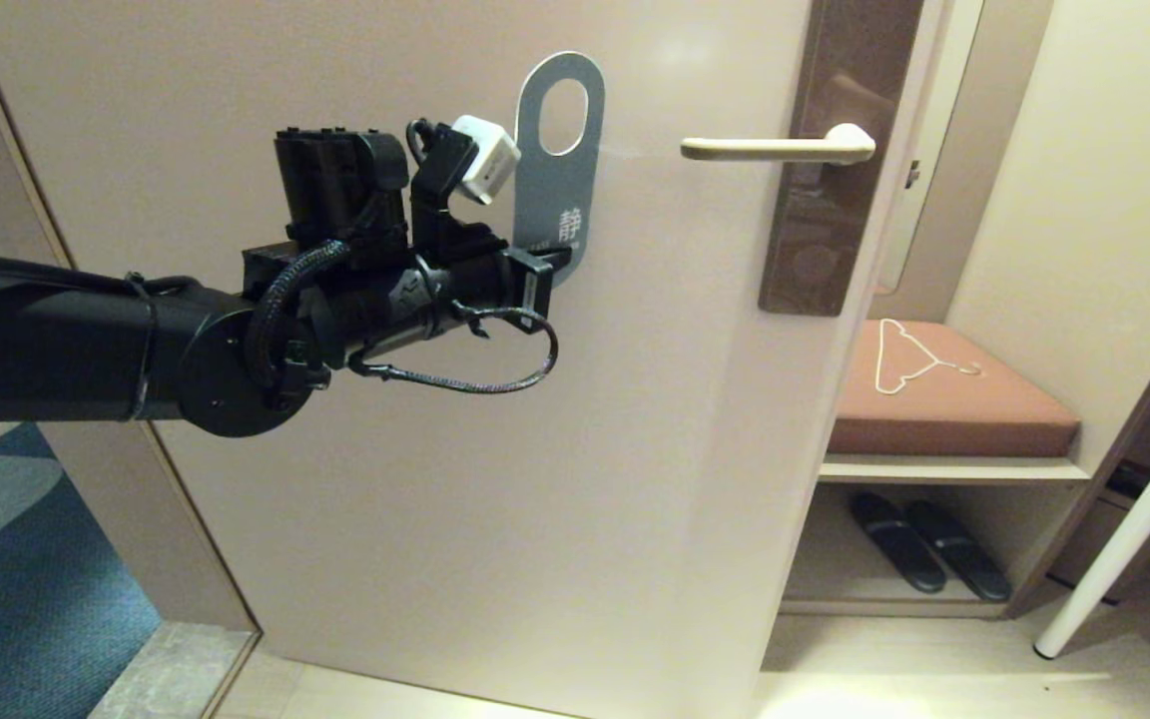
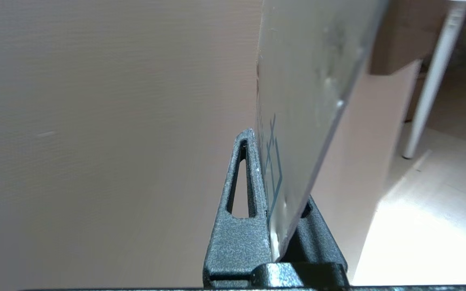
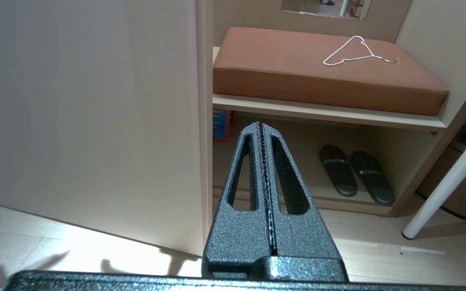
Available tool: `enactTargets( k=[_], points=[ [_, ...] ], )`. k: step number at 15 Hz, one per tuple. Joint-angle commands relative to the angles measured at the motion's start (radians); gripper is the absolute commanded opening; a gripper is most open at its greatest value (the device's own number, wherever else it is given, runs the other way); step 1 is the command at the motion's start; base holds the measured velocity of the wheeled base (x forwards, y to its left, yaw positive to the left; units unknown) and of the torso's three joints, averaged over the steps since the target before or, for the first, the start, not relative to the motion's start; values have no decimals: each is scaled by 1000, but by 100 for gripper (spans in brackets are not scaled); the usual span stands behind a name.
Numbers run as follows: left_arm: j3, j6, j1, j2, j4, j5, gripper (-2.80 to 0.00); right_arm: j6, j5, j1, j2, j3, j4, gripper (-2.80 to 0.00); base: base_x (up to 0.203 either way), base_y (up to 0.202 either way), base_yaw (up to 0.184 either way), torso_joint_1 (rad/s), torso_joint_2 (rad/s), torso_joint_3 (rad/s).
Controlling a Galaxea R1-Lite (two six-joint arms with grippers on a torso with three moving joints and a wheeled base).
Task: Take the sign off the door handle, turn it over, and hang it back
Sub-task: Hang the sign back with the other side facing out
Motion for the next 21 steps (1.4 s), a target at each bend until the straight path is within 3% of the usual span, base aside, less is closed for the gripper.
enactTargets(
  k=[1,13,21],
  points=[
    [-6,0,-15,12,-2,-1,-280,-1,1,0,1,0,0,-280,0,0,0,0,0,0],
    [-123,-1,-91,105,31,-3,-280,-1,1,0,1,0,0,-280,0,0,0,0,0,0],
    [-169,-1,-94,137,67,-12,-280,-1,1,0,1,0,0,-280,0,0,0,0,0,0]
  ],
)
